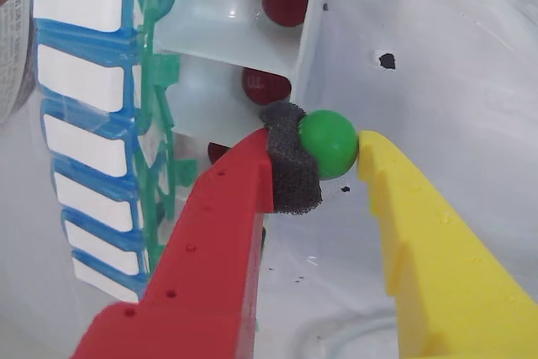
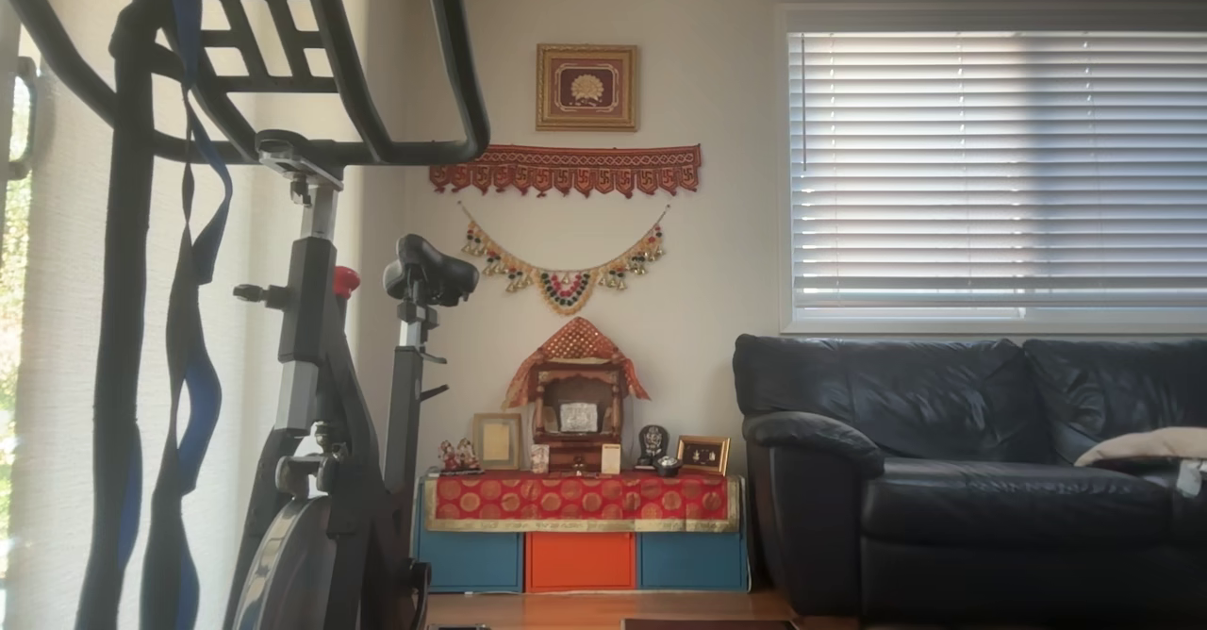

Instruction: Sort medicines into box.

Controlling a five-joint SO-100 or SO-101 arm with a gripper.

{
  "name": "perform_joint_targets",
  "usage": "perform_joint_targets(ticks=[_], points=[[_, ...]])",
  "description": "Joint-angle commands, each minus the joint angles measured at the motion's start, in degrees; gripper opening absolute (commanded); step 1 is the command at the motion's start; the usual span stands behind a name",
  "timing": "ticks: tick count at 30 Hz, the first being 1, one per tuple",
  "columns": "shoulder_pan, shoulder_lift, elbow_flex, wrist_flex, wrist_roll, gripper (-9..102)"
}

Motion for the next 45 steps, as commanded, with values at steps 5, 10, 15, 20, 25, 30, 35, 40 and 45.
perform_joint_targets(ticks=[5,10,15,20,25,30,35,40,45], points=[[-1.6,-0.9,-9.7,0.1,0.7,1],[-1.6,-2.9,-12.1,0.1,1.1,1],[-1.8,-2.7,-12.9,0.2,1.5,1],[-2.4,-2.3,-12.7,0.4,1.5,4],[-2.9,-2.5,-10.8,0.5,0.6,14],[-2.3,-3.7,-12.2,-1.0,1.3,19],[-1.8,-5.2,-14.4,-0.5,1.5,22],[-1.3,-4.9,-15.1,0.2,1.4,23],[-0.7,-2.6,-15.6,1.9,1.1,23]])
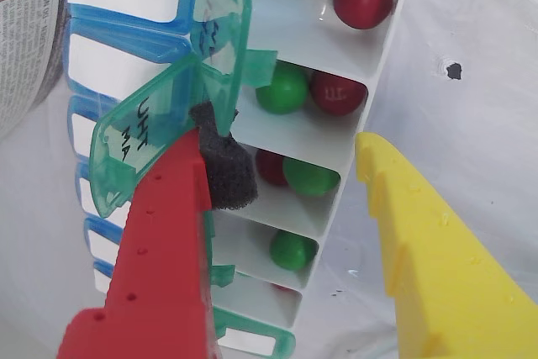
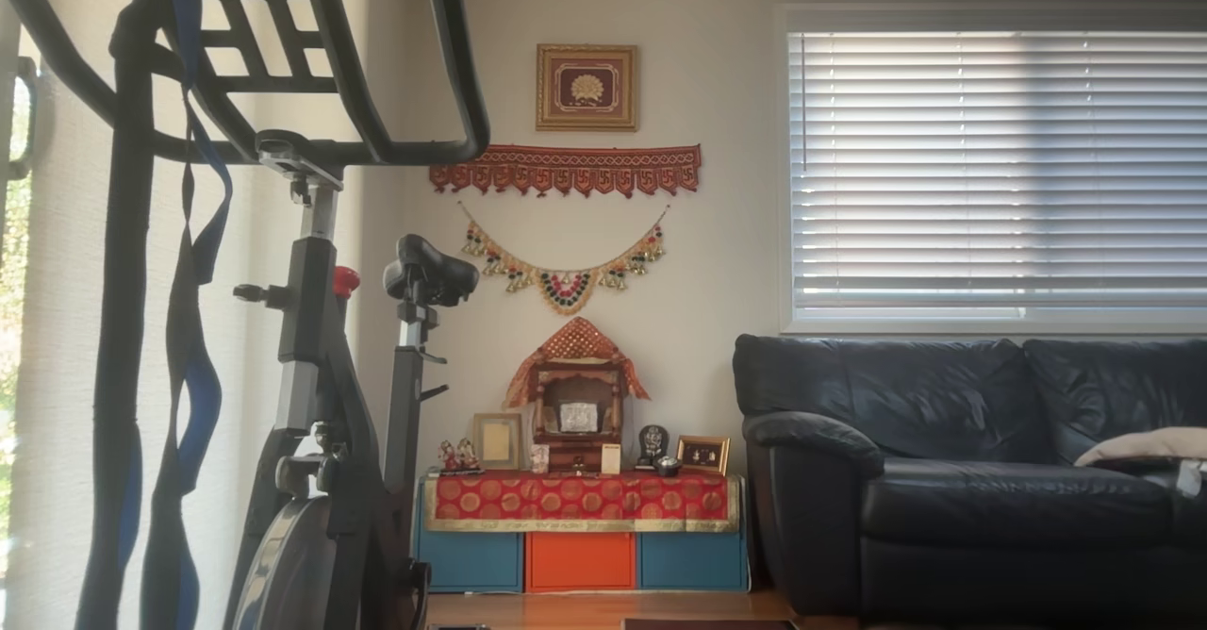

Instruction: Sort medicines into box.

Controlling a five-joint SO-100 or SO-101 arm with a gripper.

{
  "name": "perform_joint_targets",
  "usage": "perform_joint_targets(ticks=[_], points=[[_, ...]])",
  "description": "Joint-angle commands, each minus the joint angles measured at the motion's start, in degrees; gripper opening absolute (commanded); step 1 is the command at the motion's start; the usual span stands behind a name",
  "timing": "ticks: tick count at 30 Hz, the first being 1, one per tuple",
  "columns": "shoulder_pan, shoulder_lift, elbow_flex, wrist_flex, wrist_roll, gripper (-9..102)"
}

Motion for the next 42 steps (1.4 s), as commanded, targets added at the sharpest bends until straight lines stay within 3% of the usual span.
perform_joint_targets(ticks=[1,8,13,35,42], points=[[0.5,5.8,-5.7,1.1,-0.4,22],[1.6,12.3,-3.6,4.8,-2.5,17],[2.5,15.5,-1.5,6.2,-5.2,1],[14.9,26.6,16.8,12.8,-22.9,1],[18.7,31.6,28.6,5.6,-26.4,1]])
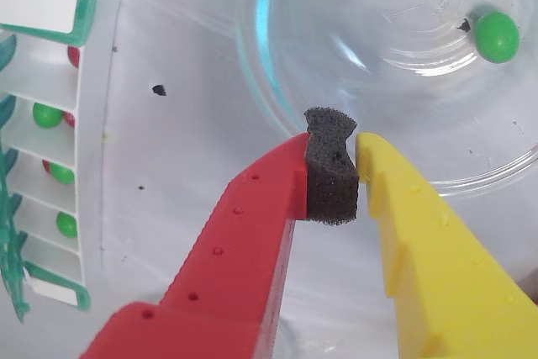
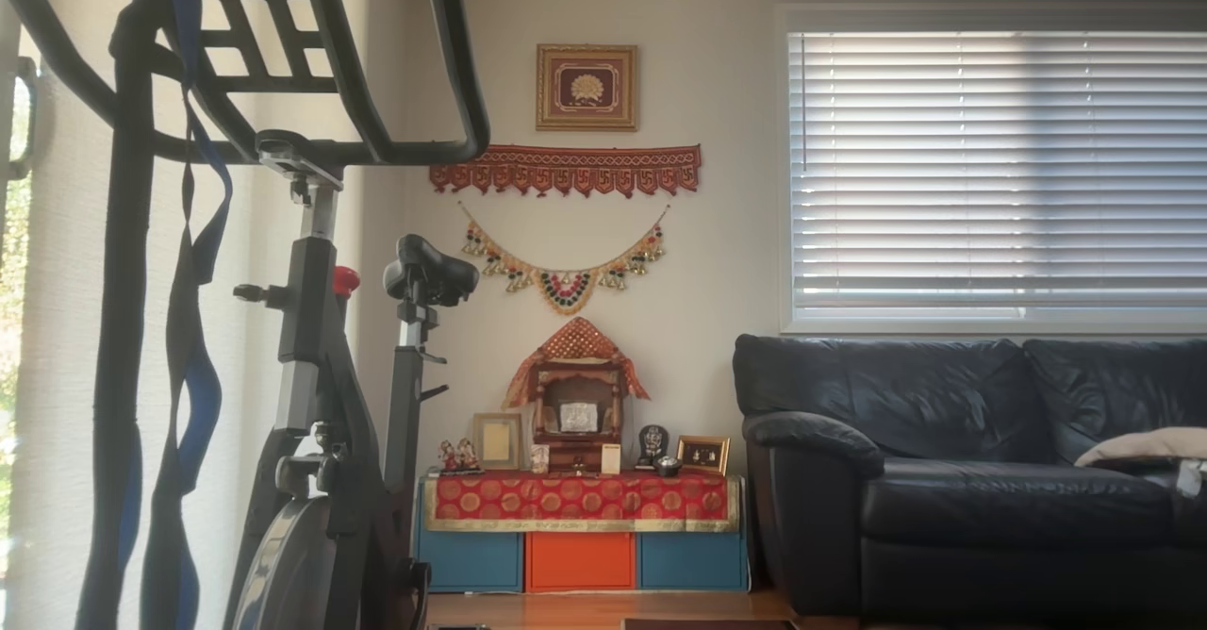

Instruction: Sort medicines into box.

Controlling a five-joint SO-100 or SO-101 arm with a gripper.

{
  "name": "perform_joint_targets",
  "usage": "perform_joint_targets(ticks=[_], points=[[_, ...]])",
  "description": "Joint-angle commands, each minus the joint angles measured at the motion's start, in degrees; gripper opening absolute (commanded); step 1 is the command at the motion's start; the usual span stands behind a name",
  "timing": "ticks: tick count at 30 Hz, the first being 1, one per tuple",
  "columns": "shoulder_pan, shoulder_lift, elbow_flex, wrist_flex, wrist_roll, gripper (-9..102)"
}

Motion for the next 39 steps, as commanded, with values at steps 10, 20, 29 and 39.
perform_joint_targets(ticks=[10,20,29,39], points=[[4.6,7.1,8.9,-5.7,-5.1,1],[8.7,4.6,9.7,-6.2,-12.8,1],[11.2,4.9,9.1,-3.4,-17.1,1],[12.7,4.8,9.4,-2.4,-18.9,1]])
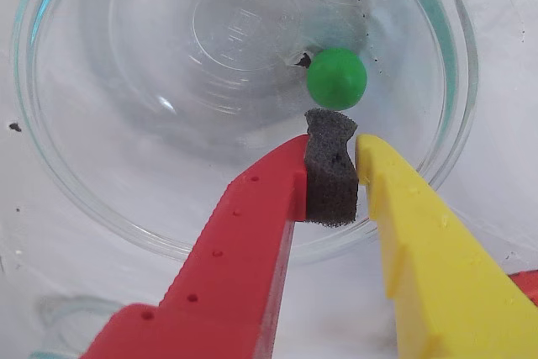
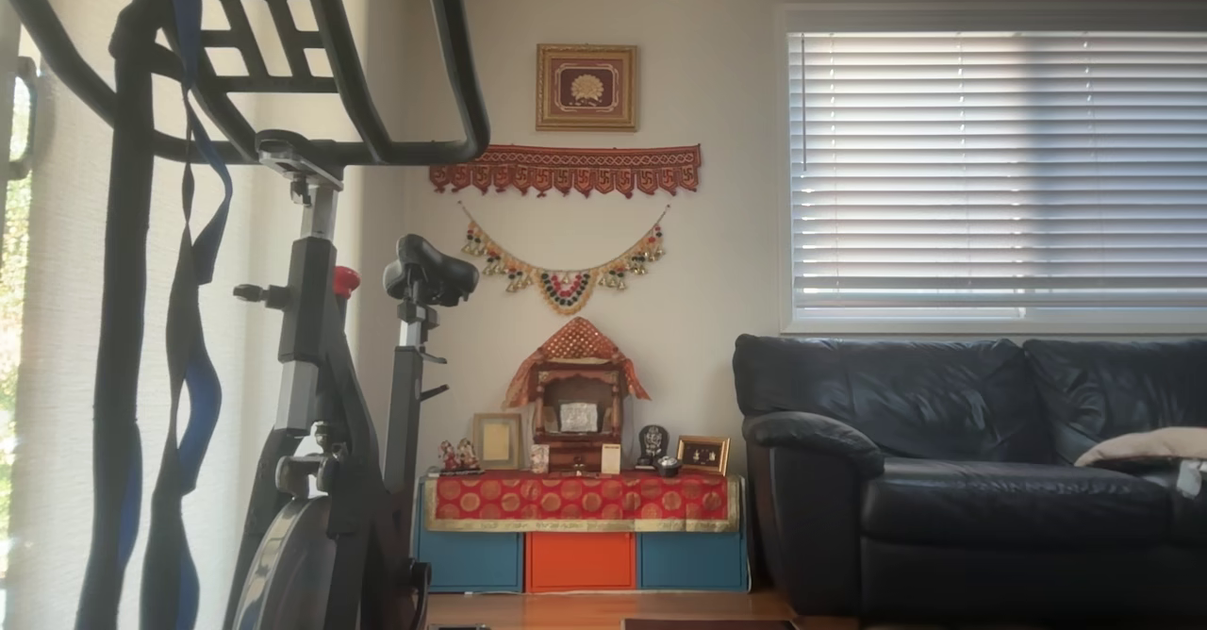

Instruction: Sort medicines into box.

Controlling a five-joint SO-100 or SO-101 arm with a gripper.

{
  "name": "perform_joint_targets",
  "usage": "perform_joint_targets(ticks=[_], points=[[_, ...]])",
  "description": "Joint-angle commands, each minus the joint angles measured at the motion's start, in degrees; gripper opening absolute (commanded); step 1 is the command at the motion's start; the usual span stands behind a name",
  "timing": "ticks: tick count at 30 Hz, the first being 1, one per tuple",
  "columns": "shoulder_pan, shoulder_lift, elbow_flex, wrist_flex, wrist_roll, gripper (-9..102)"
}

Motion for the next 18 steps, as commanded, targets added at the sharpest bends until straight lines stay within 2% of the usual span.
perform_joint_targets(ticks=[1,18], points=[[0.9,2.8,-1.4,0.1,-0.8,1],[2.3,2.5,-0.9,-0.3,-1.1,1]])
